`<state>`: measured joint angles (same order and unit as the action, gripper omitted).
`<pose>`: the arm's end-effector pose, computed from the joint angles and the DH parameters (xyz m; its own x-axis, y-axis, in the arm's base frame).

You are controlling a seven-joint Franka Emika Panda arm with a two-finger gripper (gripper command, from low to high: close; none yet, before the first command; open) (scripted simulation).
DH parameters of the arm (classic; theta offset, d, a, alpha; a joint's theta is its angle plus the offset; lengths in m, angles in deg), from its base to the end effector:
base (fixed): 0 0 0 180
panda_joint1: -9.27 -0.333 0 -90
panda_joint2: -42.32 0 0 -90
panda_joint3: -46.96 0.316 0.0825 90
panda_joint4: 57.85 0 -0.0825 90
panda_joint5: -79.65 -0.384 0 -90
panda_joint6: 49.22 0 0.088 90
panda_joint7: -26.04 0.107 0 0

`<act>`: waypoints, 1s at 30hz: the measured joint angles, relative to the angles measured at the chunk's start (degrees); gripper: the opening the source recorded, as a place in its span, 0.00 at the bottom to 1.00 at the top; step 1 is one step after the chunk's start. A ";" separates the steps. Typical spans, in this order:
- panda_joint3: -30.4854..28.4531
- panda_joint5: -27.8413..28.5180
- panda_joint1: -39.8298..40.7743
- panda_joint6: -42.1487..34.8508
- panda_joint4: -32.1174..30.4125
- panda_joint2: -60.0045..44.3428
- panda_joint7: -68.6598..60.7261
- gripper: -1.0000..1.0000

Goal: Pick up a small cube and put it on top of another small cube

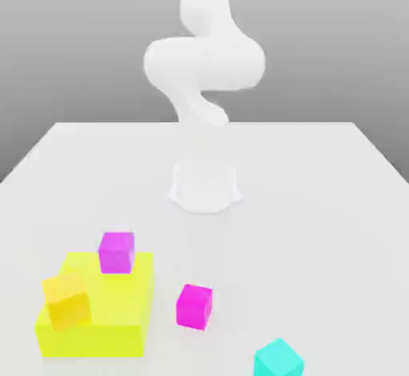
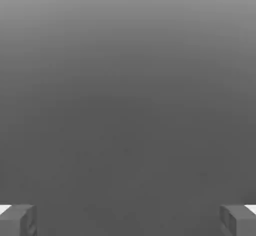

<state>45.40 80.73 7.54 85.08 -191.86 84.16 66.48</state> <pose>0.3747 -0.0027 0.6709 0.5714 -0.6423 0.5109 -0.4730 -0.7664 -0.4345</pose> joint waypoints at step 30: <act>-11.34 -7.60 -10.32 31.38 -24.31 -49.19 -75.23 0.50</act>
<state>34.06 73.13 -2.78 116.47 -216.17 34.97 -8.75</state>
